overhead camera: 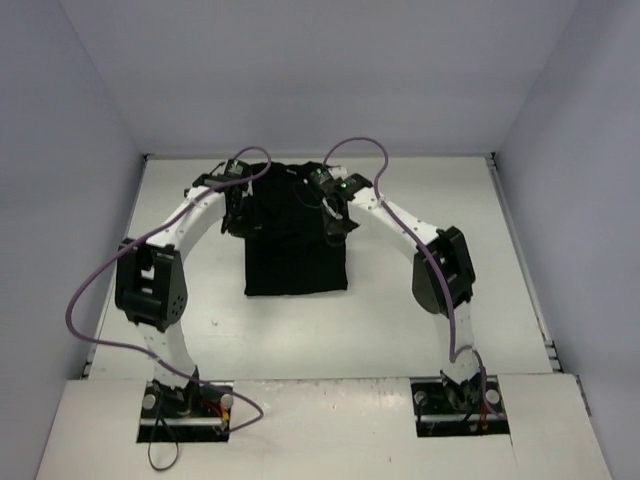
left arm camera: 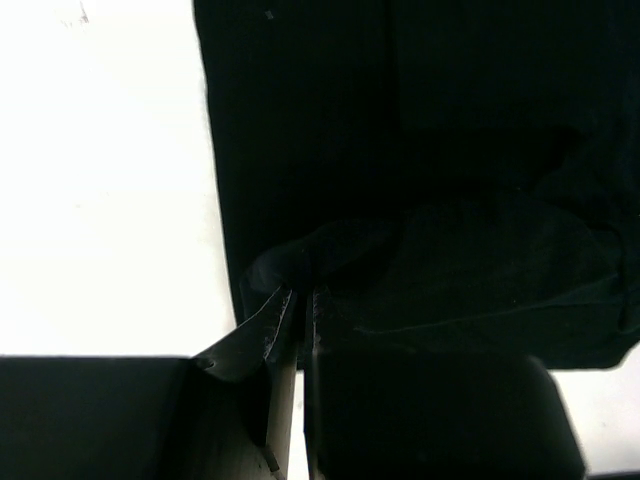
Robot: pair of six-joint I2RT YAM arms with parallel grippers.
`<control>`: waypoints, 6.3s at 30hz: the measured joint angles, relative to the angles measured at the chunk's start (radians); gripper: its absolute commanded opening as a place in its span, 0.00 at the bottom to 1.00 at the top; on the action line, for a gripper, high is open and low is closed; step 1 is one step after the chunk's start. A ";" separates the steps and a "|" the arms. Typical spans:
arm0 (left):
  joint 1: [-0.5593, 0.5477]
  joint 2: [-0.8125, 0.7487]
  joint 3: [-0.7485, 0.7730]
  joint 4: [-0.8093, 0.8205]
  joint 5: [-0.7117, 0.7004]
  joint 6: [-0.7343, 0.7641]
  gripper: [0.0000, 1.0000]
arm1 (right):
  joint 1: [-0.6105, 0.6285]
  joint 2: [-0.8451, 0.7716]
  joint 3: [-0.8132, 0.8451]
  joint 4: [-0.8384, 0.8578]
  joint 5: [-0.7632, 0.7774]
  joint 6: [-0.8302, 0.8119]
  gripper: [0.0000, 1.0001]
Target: Fold and stack the t-shirts
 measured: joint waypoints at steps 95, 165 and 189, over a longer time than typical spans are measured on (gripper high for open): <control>0.024 -0.136 -0.526 0.428 0.336 0.015 0.09 | -0.197 -0.155 -0.517 0.421 -1.098 -0.333 0.38; -0.099 -0.481 -0.702 0.142 -0.079 -0.160 0.48 | 0.091 -0.548 -0.942 0.517 -0.070 0.215 0.42; -0.099 -0.423 -0.804 0.209 0.027 -0.196 0.47 | 0.311 -0.481 -0.995 0.499 -0.058 0.478 0.49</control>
